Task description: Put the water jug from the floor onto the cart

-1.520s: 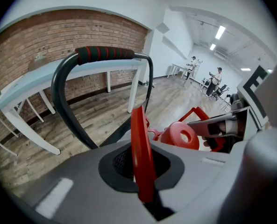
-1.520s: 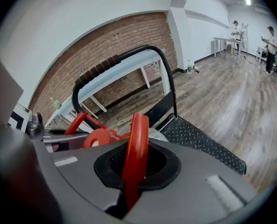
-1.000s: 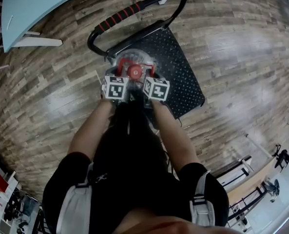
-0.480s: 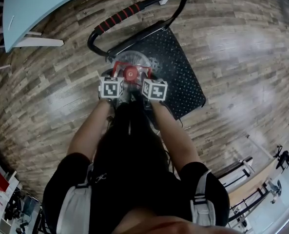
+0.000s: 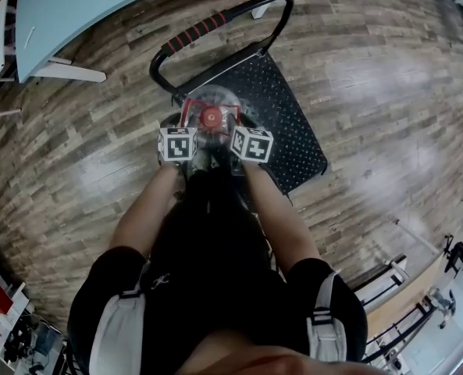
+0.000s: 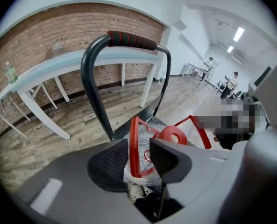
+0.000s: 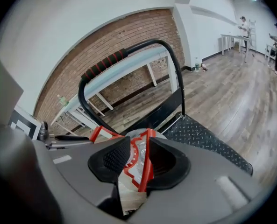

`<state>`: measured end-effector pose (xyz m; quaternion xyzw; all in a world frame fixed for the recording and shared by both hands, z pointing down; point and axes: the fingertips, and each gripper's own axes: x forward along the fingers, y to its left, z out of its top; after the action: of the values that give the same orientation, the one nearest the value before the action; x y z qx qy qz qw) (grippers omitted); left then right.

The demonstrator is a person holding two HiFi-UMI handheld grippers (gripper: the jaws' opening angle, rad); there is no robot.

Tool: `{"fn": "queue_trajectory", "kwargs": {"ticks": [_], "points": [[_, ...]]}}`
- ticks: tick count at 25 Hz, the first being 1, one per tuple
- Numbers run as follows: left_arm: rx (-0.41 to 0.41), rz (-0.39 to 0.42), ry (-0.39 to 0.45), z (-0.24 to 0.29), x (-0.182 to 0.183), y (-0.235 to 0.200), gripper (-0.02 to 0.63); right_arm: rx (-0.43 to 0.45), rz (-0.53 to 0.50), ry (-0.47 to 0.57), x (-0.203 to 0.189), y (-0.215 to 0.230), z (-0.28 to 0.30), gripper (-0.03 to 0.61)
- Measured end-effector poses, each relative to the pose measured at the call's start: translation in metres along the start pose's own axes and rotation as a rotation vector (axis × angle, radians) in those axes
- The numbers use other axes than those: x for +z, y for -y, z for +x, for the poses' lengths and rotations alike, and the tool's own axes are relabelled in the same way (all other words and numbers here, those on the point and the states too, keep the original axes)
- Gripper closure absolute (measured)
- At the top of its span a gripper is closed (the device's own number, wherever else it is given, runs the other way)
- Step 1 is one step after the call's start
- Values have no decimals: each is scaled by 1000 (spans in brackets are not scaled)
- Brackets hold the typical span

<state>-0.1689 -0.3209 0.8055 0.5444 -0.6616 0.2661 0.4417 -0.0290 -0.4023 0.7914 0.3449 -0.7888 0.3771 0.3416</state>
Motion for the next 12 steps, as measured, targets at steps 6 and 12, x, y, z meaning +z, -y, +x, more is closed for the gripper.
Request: {"fn": "queue_trajectory", "kwargs": {"ticks": [6,12], "points": [[27,-38,48,-51,34,-3,612,-3,-43,100,35,-23,-37,565],[-14,7,159,-93,91,12,612,-3,-136,249,96,-57,-83,565]]}}
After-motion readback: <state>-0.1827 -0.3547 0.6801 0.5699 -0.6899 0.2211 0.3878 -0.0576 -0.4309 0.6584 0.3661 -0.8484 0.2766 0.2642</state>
